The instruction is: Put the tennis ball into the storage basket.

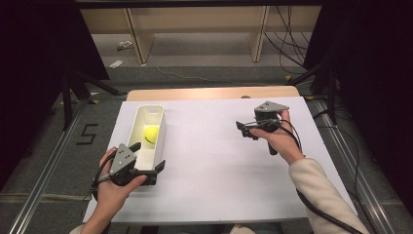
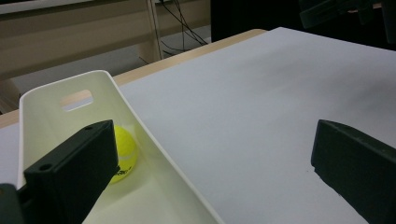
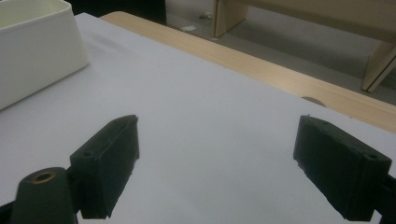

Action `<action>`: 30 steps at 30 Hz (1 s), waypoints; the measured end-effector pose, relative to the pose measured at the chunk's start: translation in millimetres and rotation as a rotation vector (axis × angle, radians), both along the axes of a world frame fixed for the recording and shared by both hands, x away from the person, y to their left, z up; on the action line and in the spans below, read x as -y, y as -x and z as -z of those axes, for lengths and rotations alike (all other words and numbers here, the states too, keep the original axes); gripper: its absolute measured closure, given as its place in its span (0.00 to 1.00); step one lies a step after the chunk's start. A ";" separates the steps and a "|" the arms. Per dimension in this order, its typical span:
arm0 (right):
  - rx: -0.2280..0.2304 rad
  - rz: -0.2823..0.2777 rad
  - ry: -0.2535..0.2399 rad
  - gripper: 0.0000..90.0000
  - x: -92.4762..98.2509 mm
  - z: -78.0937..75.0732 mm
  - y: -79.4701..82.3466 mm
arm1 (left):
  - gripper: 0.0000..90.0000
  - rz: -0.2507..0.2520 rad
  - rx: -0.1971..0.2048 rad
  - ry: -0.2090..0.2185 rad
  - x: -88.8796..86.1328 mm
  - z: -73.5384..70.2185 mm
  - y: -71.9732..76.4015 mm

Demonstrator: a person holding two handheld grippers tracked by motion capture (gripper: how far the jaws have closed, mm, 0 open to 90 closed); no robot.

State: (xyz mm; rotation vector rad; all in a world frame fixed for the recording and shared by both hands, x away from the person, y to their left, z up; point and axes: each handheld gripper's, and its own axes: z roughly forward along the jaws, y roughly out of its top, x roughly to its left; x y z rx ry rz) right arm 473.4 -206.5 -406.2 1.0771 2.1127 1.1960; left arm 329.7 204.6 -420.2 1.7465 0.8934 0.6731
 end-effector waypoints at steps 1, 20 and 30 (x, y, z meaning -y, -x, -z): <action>0.003 0.003 0.002 0.17 2.1 -0.2 0.8 | 0.00 0.001 -0.001 -0.002 0.0 -0.1 0.1; -0.006 0.048 0.002 0.17 37.9 7.1 21.1 | 0.00 -0.002 -0.001 0.004 0.2 0.1 0.3; 0.002 0.068 0.006 0.17 53.3 9.4 33.7 | 0.00 -0.004 -0.001 0.007 0.2 0.0 0.7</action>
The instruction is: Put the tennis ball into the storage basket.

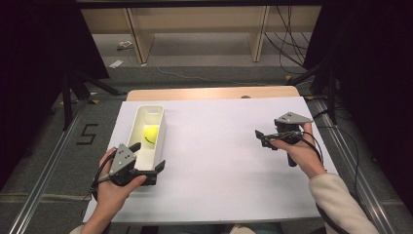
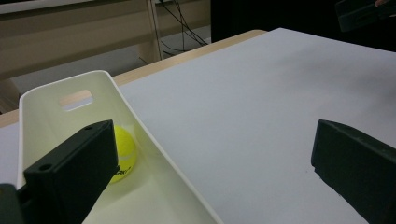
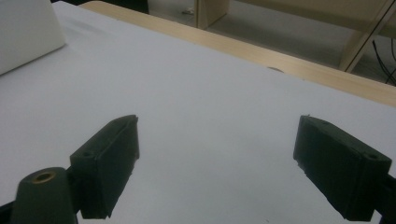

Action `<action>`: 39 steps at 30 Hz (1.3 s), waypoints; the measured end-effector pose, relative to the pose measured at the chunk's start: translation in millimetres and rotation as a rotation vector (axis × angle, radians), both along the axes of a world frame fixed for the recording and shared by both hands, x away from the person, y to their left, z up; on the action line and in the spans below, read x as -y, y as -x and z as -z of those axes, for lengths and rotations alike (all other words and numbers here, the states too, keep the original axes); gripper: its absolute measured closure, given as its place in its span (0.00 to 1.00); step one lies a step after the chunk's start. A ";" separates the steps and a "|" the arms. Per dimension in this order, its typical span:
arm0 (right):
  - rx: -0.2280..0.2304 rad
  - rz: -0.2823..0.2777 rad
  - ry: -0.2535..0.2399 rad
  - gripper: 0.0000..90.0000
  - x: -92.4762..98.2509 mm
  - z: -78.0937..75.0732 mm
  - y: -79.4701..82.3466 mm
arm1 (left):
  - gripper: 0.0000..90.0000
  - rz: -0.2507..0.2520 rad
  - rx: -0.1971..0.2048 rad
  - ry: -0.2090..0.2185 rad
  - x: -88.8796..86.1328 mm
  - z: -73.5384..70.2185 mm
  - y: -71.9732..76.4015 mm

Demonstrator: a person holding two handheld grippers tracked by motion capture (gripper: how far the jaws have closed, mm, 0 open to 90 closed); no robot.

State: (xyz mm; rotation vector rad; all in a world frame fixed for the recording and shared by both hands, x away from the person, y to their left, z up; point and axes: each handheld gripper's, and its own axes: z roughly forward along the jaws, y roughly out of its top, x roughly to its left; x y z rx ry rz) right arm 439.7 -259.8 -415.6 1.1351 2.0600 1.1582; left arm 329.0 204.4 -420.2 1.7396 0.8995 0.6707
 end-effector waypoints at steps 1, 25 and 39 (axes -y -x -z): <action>-0.001 0.002 -0.001 0.17 1.4 0.3 1.4 | 0.00 -0.001 0.000 0.000 -0.1 0.0 0.0; -0.006 0.023 0.011 0.17 24.5 14.4 37.6 | 0.00 -0.003 0.002 0.001 -1.4 0.0 -0.3; -0.007 0.020 0.010 0.16 28.4 16.7 48.6 | 0.00 0.001 0.001 -0.005 -0.8 0.1 -0.9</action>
